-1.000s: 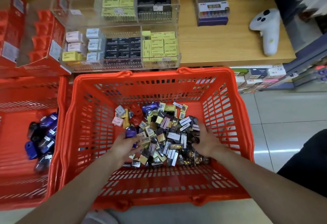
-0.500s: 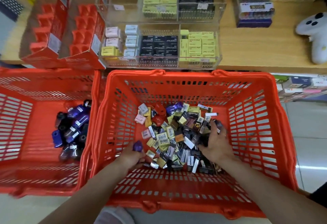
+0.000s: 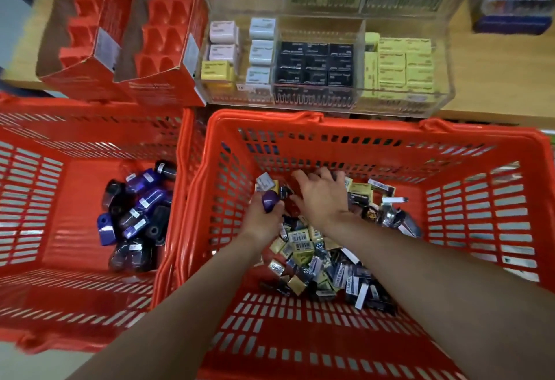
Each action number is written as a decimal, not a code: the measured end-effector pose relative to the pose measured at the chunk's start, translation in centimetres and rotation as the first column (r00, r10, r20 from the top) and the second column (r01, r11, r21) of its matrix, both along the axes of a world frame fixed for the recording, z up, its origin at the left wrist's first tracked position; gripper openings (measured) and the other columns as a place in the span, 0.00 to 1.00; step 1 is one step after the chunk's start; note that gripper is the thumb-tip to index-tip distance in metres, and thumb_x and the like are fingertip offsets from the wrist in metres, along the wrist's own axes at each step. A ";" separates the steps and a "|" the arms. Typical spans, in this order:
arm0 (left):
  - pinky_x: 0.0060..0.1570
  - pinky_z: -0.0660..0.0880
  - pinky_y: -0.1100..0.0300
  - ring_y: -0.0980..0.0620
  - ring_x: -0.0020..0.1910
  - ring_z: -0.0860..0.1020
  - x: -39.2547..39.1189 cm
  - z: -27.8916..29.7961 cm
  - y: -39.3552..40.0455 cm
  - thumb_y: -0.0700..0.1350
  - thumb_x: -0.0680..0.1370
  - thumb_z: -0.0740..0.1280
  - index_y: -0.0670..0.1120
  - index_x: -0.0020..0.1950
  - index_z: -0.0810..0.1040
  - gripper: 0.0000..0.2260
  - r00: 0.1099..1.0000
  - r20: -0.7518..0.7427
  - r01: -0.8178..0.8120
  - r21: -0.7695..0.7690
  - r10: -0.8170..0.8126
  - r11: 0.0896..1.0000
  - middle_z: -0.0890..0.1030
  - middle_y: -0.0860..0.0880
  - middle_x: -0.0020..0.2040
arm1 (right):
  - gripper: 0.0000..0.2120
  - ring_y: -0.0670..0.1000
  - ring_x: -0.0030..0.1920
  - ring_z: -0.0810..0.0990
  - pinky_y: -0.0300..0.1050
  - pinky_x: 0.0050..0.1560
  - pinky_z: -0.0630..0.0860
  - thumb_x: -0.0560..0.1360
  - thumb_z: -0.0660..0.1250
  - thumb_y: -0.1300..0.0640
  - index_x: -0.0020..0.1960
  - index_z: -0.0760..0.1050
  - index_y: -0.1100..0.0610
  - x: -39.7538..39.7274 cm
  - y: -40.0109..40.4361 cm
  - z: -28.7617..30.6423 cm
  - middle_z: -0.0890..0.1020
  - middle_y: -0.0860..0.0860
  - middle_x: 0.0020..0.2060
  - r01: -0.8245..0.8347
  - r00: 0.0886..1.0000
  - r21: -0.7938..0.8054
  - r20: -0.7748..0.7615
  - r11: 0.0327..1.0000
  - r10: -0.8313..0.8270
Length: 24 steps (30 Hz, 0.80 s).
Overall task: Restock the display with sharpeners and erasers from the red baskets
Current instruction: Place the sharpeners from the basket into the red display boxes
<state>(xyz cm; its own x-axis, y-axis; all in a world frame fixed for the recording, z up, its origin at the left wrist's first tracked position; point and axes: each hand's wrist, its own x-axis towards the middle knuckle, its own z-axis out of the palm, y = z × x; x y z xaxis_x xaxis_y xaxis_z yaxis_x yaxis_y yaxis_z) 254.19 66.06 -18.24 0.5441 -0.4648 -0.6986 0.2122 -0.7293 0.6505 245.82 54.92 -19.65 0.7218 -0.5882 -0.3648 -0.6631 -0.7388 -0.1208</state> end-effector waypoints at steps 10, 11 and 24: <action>0.42 0.71 0.66 0.55 0.45 0.77 0.2 -2.1 -2.5 0.45 0.66 0.81 0.53 0.58 0.68 0.28 0.934 0.238 0.265 0.038 -0.267 0.963 0.76 0.55 0.45 | 0.26 0.51 0.73 0.65 0.52 0.72 0.59 0.82 0.61 0.54 0.78 0.59 0.50 -8.3 -4.1 1.0 0.70 0.50 0.71 -0.058 0.964 0.262 0.264 0.963 -0.014; 0.38 0.68 0.71 0.59 0.43 0.75 0.1 -2.1 -2.9 0.45 0.65 0.82 0.53 0.58 0.69 0.29 0.920 0.266 0.290 0.032 -0.287 0.957 0.75 0.57 0.44 | 0.25 0.51 0.73 0.65 0.53 0.72 0.60 0.82 0.61 0.55 0.77 0.60 0.50 -8.2 -4.5 0.9 0.70 0.49 0.71 -0.054 0.966 0.266 0.258 0.962 -0.017; 0.36 0.68 0.72 0.58 0.43 0.76 0.0 -1.1 -2.2 0.40 0.65 0.80 0.54 0.57 0.67 0.28 0.964 0.228 0.144 -0.025 -0.135 0.989 0.76 0.55 0.46 | 0.18 0.55 0.59 0.75 0.51 0.59 0.69 0.78 0.66 0.55 0.67 0.69 0.54 -5.0 -2.8 -0.1 0.78 0.51 0.59 0.059 0.985 -0.009 0.164 0.998 -0.057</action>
